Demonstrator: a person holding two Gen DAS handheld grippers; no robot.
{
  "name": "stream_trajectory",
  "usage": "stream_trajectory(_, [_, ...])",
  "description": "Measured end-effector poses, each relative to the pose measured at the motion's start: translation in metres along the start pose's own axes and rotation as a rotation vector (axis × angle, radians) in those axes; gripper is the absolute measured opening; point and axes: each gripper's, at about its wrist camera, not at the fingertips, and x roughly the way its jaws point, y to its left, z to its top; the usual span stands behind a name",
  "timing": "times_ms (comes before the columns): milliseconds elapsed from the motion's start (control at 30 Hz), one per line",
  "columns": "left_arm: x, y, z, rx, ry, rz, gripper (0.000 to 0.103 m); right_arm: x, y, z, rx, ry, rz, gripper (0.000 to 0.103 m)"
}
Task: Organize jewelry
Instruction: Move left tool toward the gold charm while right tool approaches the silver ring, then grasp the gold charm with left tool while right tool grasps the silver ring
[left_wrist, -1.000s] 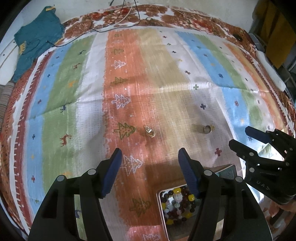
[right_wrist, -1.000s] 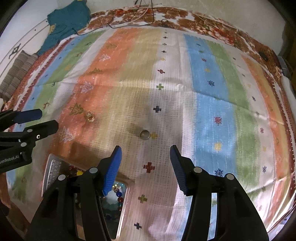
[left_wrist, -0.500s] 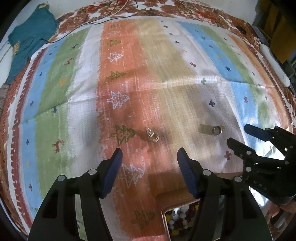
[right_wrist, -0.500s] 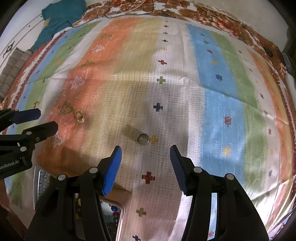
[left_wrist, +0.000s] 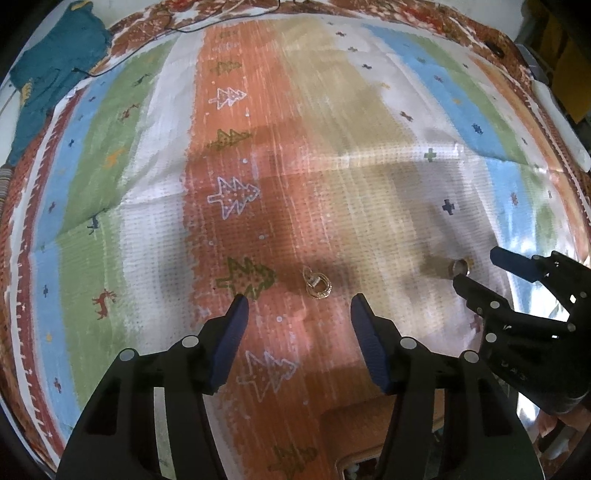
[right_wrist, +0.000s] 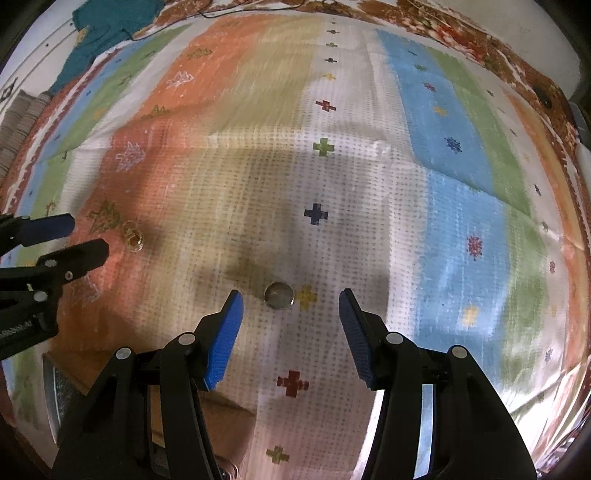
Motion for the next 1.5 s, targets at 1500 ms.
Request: stream_trajectory(1500, [0.002, -0.022, 0.001, 0.063, 0.015, 0.025, 0.016, -0.009, -0.007, 0.002, 0.007, -0.035, 0.011, 0.02])
